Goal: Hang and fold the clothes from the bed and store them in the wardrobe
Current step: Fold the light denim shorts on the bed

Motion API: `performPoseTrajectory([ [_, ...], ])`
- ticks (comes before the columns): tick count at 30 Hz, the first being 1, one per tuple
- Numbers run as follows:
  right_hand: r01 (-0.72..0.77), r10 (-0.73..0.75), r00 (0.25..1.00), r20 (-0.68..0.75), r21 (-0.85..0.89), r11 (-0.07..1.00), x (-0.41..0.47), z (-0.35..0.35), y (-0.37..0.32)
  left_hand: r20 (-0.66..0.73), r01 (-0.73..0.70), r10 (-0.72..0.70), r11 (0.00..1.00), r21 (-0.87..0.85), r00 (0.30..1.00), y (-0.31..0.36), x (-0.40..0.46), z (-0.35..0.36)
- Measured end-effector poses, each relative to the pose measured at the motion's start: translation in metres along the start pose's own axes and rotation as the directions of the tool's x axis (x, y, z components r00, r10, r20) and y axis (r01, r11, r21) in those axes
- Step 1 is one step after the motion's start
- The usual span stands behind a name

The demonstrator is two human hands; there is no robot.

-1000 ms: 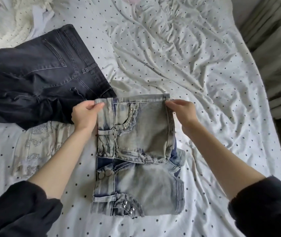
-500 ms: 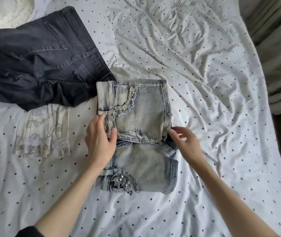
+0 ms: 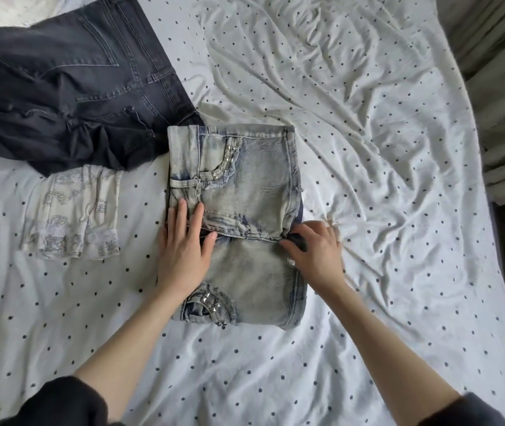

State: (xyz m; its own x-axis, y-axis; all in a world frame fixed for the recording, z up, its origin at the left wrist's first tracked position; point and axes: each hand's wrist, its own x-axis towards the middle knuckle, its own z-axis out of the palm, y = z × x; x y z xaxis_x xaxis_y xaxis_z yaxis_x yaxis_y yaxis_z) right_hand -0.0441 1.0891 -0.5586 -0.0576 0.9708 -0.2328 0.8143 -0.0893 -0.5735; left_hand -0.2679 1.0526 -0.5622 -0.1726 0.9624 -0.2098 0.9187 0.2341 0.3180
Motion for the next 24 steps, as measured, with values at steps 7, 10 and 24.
performPoseTrajectory([
  [7,-0.077,0.057,0.994,0.091,0.225,0.971,0.020,-0.026,0.005,0.025,0.001,-0.004,0.996,0.091,1.000,0.002,-0.001,0.001],
  [10,-0.114,0.079,0.988,0.135,0.283,0.952,0.025,-0.034,0.012,0.037,0.026,-0.031,0.993,0.114,0.999,0.006,-0.002,0.001],
  [24,-0.344,0.284,0.937,0.203,0.403,0.848,-0.022,-0.017,0.031,0.029,0.034,-0.036,0.997,0.067,0.999,0.009,-0.003,-0.002],
])
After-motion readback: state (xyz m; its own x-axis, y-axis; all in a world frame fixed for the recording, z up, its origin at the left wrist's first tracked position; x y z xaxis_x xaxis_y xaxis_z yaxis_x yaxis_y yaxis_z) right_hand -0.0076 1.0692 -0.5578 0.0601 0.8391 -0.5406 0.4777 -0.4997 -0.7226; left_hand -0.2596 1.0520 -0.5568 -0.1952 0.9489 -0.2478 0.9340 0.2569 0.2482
